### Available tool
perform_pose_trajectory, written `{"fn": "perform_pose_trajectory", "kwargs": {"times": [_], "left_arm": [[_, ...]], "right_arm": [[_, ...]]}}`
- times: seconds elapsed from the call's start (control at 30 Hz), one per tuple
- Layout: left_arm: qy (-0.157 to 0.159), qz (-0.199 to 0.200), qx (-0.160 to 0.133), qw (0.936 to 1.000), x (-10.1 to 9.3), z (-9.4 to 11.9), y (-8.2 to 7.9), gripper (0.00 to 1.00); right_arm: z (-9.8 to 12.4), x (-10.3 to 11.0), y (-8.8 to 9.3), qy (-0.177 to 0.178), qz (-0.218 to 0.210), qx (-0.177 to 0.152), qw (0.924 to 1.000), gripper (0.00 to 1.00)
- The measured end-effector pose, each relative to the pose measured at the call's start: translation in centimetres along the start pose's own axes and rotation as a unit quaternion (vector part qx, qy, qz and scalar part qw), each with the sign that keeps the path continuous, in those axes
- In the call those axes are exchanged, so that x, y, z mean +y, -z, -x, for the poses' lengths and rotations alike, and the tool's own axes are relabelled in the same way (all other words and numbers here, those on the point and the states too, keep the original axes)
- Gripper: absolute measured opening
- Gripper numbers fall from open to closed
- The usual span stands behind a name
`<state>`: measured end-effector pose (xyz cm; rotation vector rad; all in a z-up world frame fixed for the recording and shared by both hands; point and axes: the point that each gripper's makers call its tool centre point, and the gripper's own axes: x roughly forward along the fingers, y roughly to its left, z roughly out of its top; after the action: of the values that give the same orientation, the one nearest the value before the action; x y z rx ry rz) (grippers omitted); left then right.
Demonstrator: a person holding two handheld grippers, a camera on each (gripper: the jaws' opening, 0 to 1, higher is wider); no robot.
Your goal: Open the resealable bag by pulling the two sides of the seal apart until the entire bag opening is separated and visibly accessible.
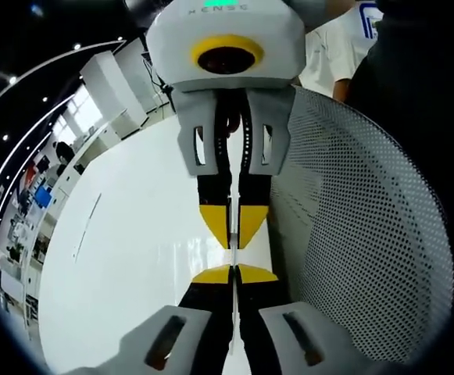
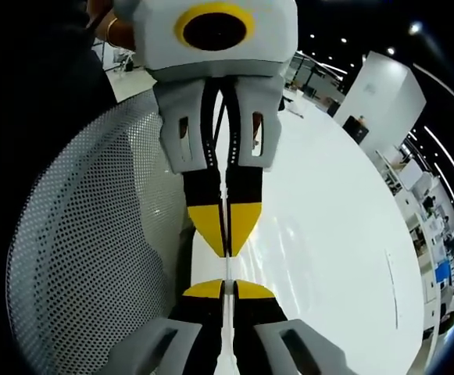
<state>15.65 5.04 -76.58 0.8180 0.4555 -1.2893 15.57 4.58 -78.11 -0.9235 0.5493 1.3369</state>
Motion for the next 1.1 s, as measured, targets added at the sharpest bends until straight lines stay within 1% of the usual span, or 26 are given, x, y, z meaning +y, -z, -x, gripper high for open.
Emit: {"fn": "perform_pose_trajectory", "kwargs": {"times": [0.1, 0.37, 0.6, 0.73, 1.1], "left_arm": [[0.0, 0.0, 0.003, 1.0, -0.1, 0.0, 0.2, 0.0], [0.005, 0.003, 0.002, 1.0, -0.3, 0.1, 0.3, 0.0], [0.011, 0.003, -0.002, 0.9999, -0.5, 0.3, 0.5, 0.0], [0.012, 0.006, 0.0, 0.9999, -0.7, 0.4, 0.7, 0.0], [0.014, 0.013, 0.003, 0.9998, -1.0, 0.6, 1.1, 0.0]], "right_arm": [[-0.1, 0.1, 0.3, 0.0, 0.01, 0.009, 0.9999, 0.0], [0.1, 0.2, 1.0, -0.002, 0.001, 0.014, 0.9999, 0.0], [0.4, 0.4, 1.8, -0.002, -0.008, 0.02, 0.9998, 0.0], [0.6, 0.5, 2.5, -0.002, -0.013, 0.026, 0.9996, 0.0], [1.0, 0.7, 3.7, -0.003, -0.018, 0.037, 0.9991, 0.0]]}}
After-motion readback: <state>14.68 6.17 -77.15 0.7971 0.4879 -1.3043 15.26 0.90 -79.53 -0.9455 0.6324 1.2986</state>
